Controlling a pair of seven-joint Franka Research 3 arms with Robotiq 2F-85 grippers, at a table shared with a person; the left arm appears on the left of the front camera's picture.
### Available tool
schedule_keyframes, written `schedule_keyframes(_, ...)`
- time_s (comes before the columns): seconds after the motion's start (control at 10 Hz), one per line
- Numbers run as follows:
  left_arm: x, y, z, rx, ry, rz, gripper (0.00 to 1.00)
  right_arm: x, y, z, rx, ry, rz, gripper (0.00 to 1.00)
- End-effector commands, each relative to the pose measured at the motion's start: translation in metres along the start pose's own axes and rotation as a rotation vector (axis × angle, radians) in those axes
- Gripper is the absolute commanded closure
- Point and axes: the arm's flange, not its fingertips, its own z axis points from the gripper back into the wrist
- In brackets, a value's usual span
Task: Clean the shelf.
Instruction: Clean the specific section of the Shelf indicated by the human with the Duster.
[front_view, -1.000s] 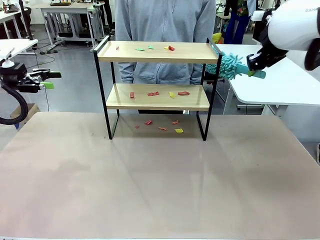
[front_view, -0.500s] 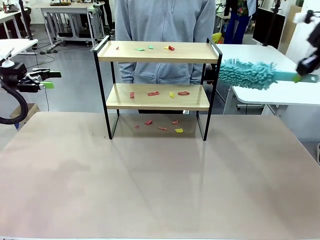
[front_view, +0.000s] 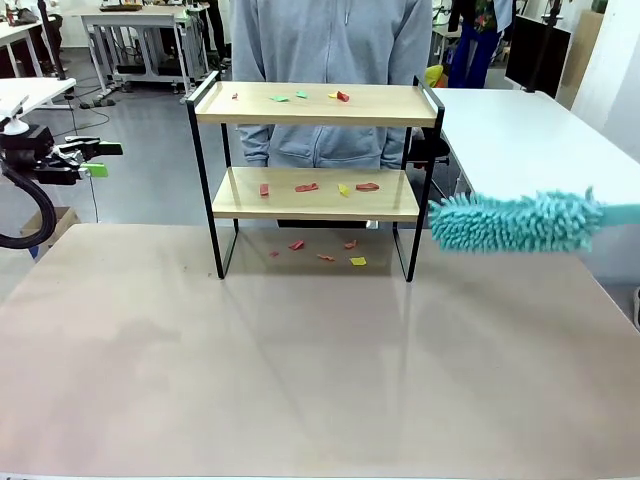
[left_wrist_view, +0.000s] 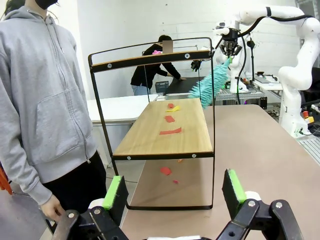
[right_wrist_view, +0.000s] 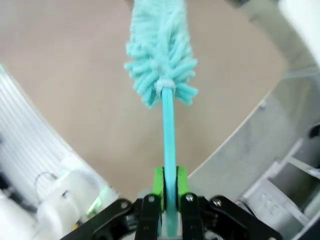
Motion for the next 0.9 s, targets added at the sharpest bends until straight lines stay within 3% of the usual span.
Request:
schedule_keyframes(0.0,0.002,-0.001,0.001,-0.003,0.003,-0.013,0.00,-0.009,0.023,0.003,0.049,0.074,0.221,0.87)
schedule_keyframes(0.4,0.002,-0.001,0.001,-0.003,0.003,-0.013,0.00,0.021,0.070,-0.030,0.220,0.109,0.514,0.87)
schedule_keyframes(0.6,0.002,-0.001,0.001,-0.003,0.003,-0.013,0.00,0.035,0.077,-0.044,0.250,0.122,0.565,0.87)
schedule_keyframes(0.8,0.002,-0.001,0.001,-0.003,0.003,-0.013,0.00,0.044,0.073,-0.047,0.323,0.069,0.504,0.87)
